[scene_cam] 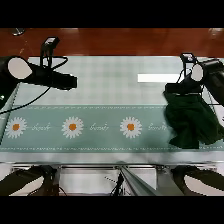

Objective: Fold the shirts.

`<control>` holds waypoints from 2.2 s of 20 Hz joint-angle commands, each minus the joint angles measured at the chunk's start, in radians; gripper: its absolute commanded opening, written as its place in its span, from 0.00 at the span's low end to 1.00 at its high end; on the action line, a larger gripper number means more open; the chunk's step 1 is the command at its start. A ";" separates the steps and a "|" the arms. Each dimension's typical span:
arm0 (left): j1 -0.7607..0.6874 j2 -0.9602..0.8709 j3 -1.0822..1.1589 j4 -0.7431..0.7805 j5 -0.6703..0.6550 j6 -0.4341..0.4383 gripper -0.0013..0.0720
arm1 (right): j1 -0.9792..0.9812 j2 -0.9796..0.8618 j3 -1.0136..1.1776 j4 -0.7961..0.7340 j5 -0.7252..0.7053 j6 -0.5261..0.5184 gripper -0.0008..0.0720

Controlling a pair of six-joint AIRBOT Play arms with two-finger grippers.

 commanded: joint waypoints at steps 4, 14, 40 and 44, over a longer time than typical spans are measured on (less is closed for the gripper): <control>-0.004 -0.024 0.000 0.000 0.047 -0.006 0.96 | -0.018 -0.020 -0.025 -0.277 0.126 -0.073 0.86; -0.006 -0.122 0.000 -0.006 0.023 -0.007 0.98 | -0.362 -0.054 -0.195 -0.069 0.038 -0.065 0.86; 0.250 0.540 -0.448 -0.176 -0.074 0.023 0.98 | -0.108 0.370 0.599 0.540 -0.184 -0.441 0.07; 0.249 0.647 -0.550 -0.176 -0.079 0.006 0.98 | 0.080 0.369 0.703 0.509 -0.240 -0.451 0.07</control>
